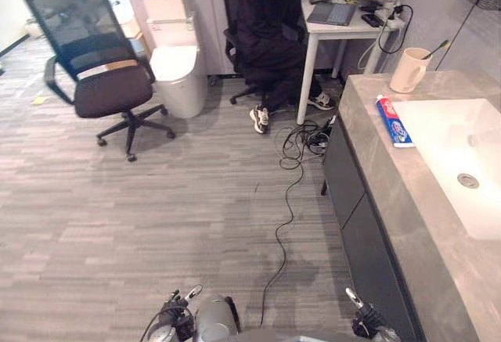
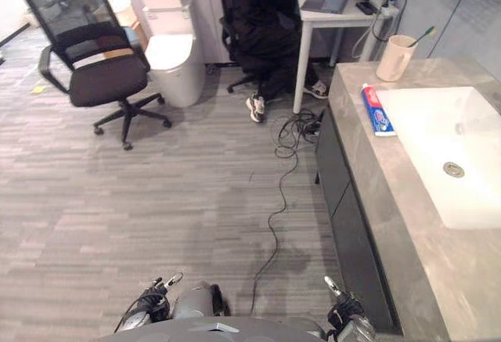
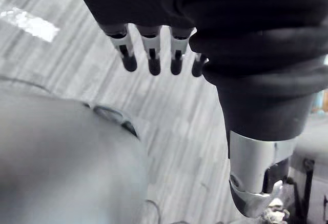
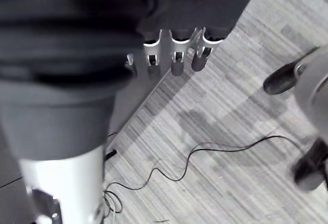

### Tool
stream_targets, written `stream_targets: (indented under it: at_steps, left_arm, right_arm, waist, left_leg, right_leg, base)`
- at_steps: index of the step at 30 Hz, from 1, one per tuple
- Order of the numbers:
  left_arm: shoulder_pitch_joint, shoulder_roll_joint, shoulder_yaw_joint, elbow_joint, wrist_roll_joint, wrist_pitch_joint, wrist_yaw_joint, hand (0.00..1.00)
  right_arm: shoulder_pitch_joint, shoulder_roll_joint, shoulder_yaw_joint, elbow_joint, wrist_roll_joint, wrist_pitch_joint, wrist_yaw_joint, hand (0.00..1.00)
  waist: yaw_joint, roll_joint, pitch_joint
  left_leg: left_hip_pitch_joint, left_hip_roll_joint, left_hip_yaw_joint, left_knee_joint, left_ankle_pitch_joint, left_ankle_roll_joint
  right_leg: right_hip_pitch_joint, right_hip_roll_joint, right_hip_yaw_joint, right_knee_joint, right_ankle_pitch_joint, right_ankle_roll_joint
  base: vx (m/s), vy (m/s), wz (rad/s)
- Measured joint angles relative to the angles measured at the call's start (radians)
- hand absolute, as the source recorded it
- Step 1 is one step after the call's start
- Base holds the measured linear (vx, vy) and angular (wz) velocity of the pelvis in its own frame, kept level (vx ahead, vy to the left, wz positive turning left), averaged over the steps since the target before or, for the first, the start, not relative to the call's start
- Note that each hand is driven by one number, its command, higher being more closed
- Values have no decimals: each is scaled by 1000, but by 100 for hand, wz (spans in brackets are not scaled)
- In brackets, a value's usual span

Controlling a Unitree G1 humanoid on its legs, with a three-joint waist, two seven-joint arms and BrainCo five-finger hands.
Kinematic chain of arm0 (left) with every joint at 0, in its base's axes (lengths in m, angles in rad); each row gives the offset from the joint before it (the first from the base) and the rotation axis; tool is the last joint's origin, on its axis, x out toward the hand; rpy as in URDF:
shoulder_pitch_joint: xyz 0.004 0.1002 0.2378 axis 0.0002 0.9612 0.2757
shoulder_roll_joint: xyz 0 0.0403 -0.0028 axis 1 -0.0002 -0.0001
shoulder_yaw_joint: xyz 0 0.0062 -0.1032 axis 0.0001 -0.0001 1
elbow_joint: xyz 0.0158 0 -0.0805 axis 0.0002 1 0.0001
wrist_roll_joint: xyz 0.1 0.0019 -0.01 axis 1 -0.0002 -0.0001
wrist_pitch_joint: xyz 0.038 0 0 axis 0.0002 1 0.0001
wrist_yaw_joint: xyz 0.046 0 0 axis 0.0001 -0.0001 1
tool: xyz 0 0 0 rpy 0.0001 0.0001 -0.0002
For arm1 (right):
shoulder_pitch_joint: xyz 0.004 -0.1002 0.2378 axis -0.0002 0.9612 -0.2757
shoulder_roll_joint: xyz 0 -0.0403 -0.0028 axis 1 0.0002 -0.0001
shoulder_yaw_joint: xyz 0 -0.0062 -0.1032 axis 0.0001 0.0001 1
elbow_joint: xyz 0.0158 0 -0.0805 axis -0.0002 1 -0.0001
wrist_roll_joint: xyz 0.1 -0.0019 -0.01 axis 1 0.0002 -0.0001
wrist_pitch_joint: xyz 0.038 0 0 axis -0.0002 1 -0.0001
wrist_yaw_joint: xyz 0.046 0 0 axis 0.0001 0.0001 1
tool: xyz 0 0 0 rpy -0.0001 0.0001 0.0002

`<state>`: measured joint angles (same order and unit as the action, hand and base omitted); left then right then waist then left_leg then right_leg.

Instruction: Organize washtable

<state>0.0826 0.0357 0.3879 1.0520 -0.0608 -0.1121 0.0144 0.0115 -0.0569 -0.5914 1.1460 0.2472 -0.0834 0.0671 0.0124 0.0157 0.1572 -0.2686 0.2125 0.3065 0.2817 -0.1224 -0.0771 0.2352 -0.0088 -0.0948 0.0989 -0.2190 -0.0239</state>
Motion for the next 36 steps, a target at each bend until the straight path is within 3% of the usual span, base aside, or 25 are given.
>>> stream_targets:
  at_steps: [1, 2, 3, 4, 5, 6, 7, 8, 9, 10, 11, 13, 14, 15, 16, 18, 19, 21, 25, 26, 36]
  left_arm:
    - [3, -1, 2, 10, 0, 2, 2, 0]
    - [5, 2, 1, 11, 0, 3, 4, 0]
    - [12, 11, 4, 16, 0, 4, 6, 0]
    - [38, 28, 6, 30, 1, 9, 9, 0]
    - [44, 42, 0, 54, 1, 16, 12, 0]
    - [44, 48, -8, 60, 2, 20, 12, 0]
    - [42, 67, -30, 76, 8, 22, 12, 0]
    - [34, 95, -76, 88, 9, 26, 12, 0]
    - [30, 101, -97, 87, 10, 27, 12, 0]
    - [28, 98, -108, 84, 10, 27, 12, 0]
    - [26, 87, -126, 79, 9, 25, 10, 0]
    - [25, 79, -171, 72, 7, 23, 6, 0]
    - [19, 78, -185, 72, 7, 23, 6, 0]
    - [4, 80, -198, 74, 7, 22, 6, 0]
    - [-8, 83, -199, 74, 6, 21, 4, 0]
    - [-9, 88, -199, 77, 6, 20, 6, 0]
    - [-6, 74, -199, 78, 6, 19, 4, 0]
    - [-7, 45, -187, 80, 6, 19, 4, 0]
    - [-9, 42, -188, 80, 8, 19, -4, 0]
    - [-3, 59, -191, 86, 10, 21, -6, 0]
    - [-1, 57, -177, 86, 10, 23, -4, 0]
  right_arm:
    - [6, -12, -2, 2, -1, -1, -2, 0]
    - [19, -23, -2, 3, -1, 0, -3, 0]
    - [30, -19, -2, 6, -1, 1, -5, 0]
    - [60, -9, -3, 27, -2, 1, -4, 0]
    - [72, -7, -3, 45, -2, 3, -3, 0]
    - [74, 2, -5, 52, -2, 3, -2, 0]
    - [75, 15, -8, 71, -3, 3, 0, 0]
    - [91, 33, -9, 79, -2, 8, 3, 0]
    - [88, 39, -5, 79, -2, 8, 9, 0]
    - [83, 37, -1, 76, -2, 8, 13, 0]
    - [76, 35, 1, 67, -2, 6, 17, 0]
    - [70, 14, 8, 57, 0, -1, 19, 0]
    - [67, 11, 14, 56, 0, 0, 18, 0]
    - [67, 11, 30, 48, 0, 0, 18, 0]
    - [68, 14, 41, 40, 0, 1, 18, 0]
    - [75, 12, 45, 40, 0, 3, 14, 0]
    - [78, 0, 46, 40, 0, 2, 11, 0]
    - [85, -12, 42, 40, -1, 3, 7, 0]
    - [87, -14, 49, 39, -2, 3, 9, 0]
    - [102, -26, 114, 32, -3, 7, 14, 0]
    - [105, -25, 110, 33, -10, 7, 11, 0]
  waist:
    - [0, 21, -9]
    - [-1, 20, -12]
    - [4, -1, -14]
    - [3, -32, -49]
    - [3, -54, -81]
    - [4, -67, -81]
    - [-6, -98, -74]
    - [-14, -113, -67]
    - [-15, -112, -64]
    - [-14, -100, -56]
    - [-13, -75, -43]
    - [-11, -37, -33]
    - [-14, -34, -33]
    - [-20, -35, -33]
    - [-24, -46, -30]
    - [-33, -58, -39]
    - [-27, -25, -42]
    - [-26, 3, -45]
    - [-30, 1, -50]
    - [-29, 2, -57]
    - [-30, 0, -57]
  left_leg:
    - [-45, 6, -65, -101, 20, -32]
    - [-70, 4, -92, -104, 34, -27]
    - [-70, -13, -89, -69, 92, -16]
    - [-60, -58, -88, -41, 170, 19]
    - [-52, -98, -105, -26, 211, 72]
    - [-36, -116, -102, -11, 206, 79]
    - [-5, -151, -91, 5, 166, 87]
    - [42, -182, -90, 16, 126, 104]
    - [108, -195, -90, 6, 98, 118]
    - [151, -195, -89, -14, 89, 125]
    - [251, -192, -69, -76, 89, 126]
    - [399, -186, -40, -207, 89, 125]
    - [423, -185, -34, -230, 88, 124]
    - [441, -182, -29, -247, 75, 104]
    - [452, -189, -29, -250, 62, 87]
    - [461, -189, -41, -240, 36, 58]
    - [463, -162, -37, -238, 31, 50]
    - [468, -125, -35, -234, 33, 35]
    - [467, -104, -43, -227, 49, 9]
    - [449, -97, -44, -260, 35, -11]
    - [451, -97, -41, -264, 35, -11]
  right_leg:
    - [19, 4, 5, -4, -45, 21]
    - [41, -7, 8, 13, -88, 40]
    - [59, -35, 16, 24, -114, 56]
    - [60, -78, 32, 96, -135, 88]
    - [-24, -123, 42, 289, -128, 115]
    - [-63, -145, 49, 405, -106, 141]
    - [-117, -183, 63, 567, -28, 155]
    - [-181, -216, 77, 749, 99, 186]
    - [-239, -244, 62, 892, 109, 184]
    - [-259, -251, 42, 936, 97, 163]
    - [-297, -271, -12, 977, 66, 114]
    - [-340, -294, -128, 879, -2, 71]
    - [-346, -293, -161, 808, -18, 79]
    - [-360, -292, -231, 630, -23, 98]
    - [-370, -288, -251, 456, 17, 100]
    - [-358, -261, -226, 296, 103, 83]
    - [-335, -222, -229, 253, 111, 78]
    - [-292, -177, -250, 184, 120, 67]
    - [-245, -148, -277, 109, 135, 59]
    - [-164, -84, -279, -160, 310, 57]
    - [-164, -84, -278, -161, 310, 57]
  base:
    - [44, 100, -34]
    - [227, 182, -23]
    - [506, 250, -23]
    - [674, 337, -24]
    - [680, 324, -18]
    - [535, 321, 6]
    - [432, 260, 30]
    - [445, 266, 33]
    - [325, 182, 17]
    - [190, 110, -15]
    - [62, 58, -31]
    - [-75, 41, -36]
    - [-234, 10, -13]
    - [-276, 5, 3]
    - [-283, -2, 8]
    - [-41, -88, 0]
    - [138, -140, -11]
    - [216, -128, -6]
    - [126, -79, 5]
    - [31, -15, 3]
    - [0, 0, 0]
